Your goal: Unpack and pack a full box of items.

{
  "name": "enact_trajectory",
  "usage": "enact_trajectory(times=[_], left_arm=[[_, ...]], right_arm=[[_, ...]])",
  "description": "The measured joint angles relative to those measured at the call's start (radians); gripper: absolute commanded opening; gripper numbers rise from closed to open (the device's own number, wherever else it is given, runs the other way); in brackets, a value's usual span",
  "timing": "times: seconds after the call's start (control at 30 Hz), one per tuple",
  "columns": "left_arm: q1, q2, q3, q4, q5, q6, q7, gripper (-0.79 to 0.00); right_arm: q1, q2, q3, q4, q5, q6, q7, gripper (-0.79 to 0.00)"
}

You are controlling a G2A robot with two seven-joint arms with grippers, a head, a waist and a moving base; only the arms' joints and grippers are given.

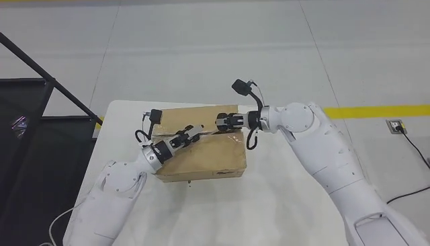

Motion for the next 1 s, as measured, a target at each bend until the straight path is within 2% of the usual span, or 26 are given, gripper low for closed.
enact_trajectory(times=[0.17, 0.4, 0.8, 1.0], left_arm=[[-0.017, -0.008, 0.023, 0.015, -0.006, 0.002, 0.008, 0.000], [-0.055, -0.024, 0.075, 0.042, -0.010, 0.012, 0.017, 0.000], [-0.136, -0.061, 0.162, 0.131, -0.019, 0.029, 0.050, 0.000], [-0.172, -0.085, 0.215, 0.182, -0.031, 0.026, 0.059, 0.000]], right_arm=[[-0.050, 0.018, 0.041, -0.080, -0.037, 0.049, -0.081, -0.785], [-0.149, 0.057, 0.157, -0.160, -0.026, 0.011, -0.140, -0.785], [-0.348, 0.125, 0.358, -0.276, 0.017, -0.052, -0.105, -0.785], [-0.415, 0.147, 0.422, -0.320, 0.030, -0.065, -0.096, -0.785]])
